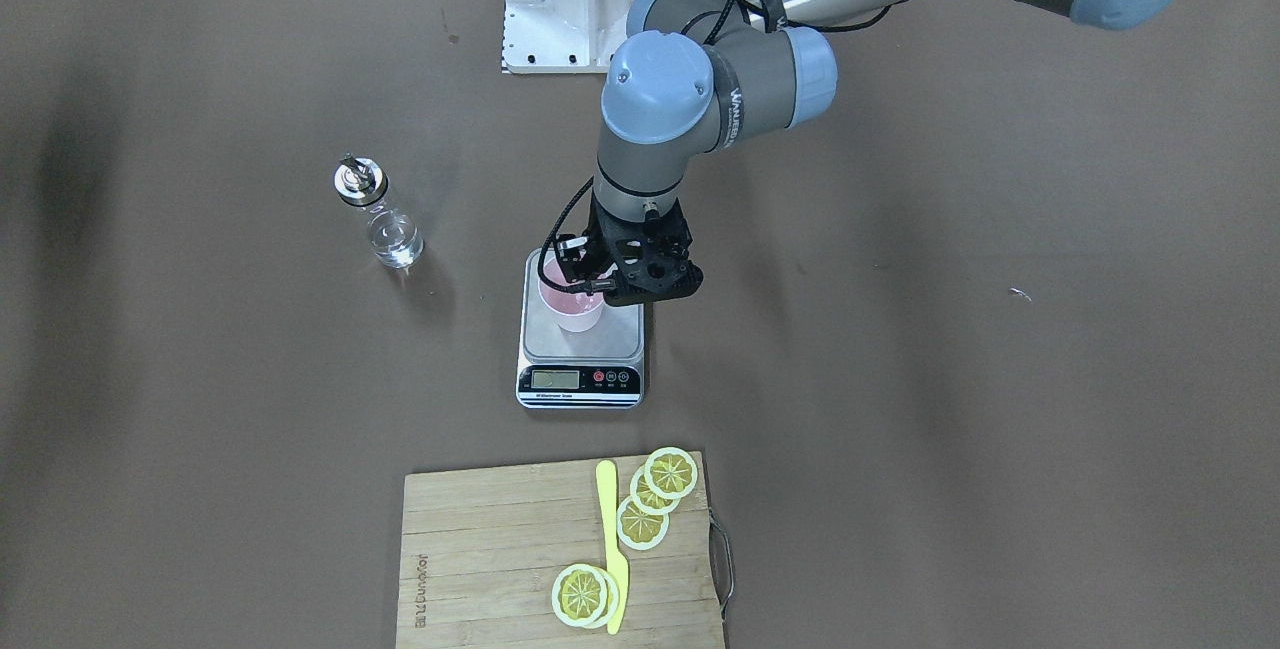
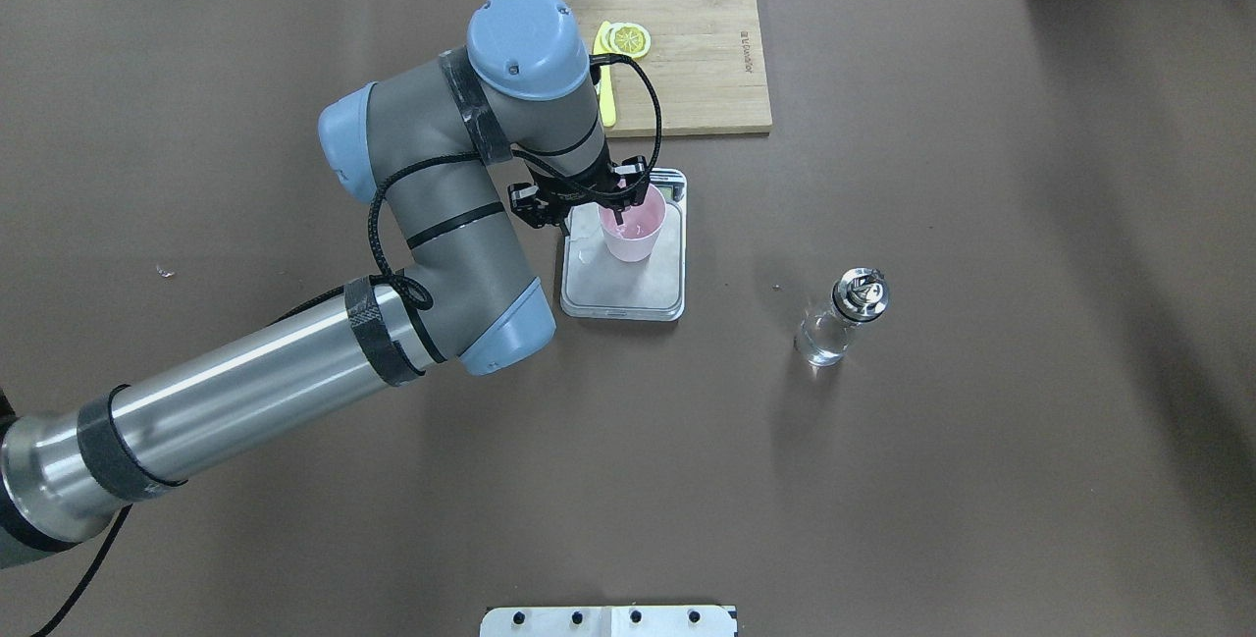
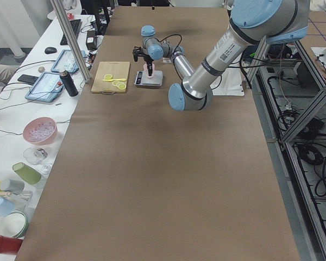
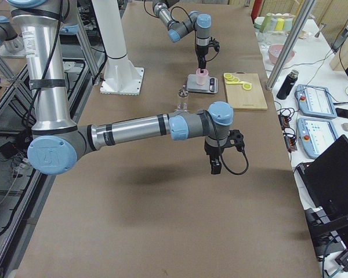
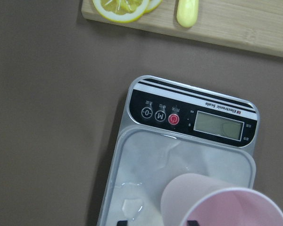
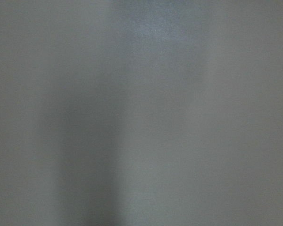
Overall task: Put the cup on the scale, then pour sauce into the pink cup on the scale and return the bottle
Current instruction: 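Lower the pink cup onto the scale and open the left gripper, then withdraw the left gripper away from the cup toward its rest side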
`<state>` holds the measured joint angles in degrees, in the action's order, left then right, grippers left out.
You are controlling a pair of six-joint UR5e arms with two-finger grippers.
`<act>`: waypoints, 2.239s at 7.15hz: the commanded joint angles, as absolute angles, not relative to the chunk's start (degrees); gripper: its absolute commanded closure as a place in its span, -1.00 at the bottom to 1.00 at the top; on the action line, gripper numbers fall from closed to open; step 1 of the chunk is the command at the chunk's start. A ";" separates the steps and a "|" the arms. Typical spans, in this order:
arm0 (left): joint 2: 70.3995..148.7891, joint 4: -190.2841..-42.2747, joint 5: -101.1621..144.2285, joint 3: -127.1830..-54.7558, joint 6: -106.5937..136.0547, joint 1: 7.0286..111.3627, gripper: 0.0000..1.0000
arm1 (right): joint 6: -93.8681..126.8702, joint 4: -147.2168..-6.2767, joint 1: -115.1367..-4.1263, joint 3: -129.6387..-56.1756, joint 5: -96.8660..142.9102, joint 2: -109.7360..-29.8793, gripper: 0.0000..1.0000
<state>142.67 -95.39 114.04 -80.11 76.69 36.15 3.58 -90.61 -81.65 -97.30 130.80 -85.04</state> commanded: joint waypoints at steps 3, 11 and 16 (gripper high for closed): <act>134.15 -93.52 118.18 -92.17 69.46 39.52 -0.97 | 3.52 -90.53 -81.65 -97.73 130.87 -84.20 -0.99; 118.30 -84.06 134.03 -103.00 33.70 63.18 -0.96 | 5.27 -72.38 -78.41 -105.11 139.37 -87.80 -1.00; 113.38 -82.27 134.73 -102.39 18.03 68.73 -0.96 | 8.26 -48.55 -73.05 -104.85 140.63 -93.25 -0.99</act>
<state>114.30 -82.29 134.43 -102.55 20.86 67.75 7.70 -53.29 -74.88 -104.91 140.86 -92.55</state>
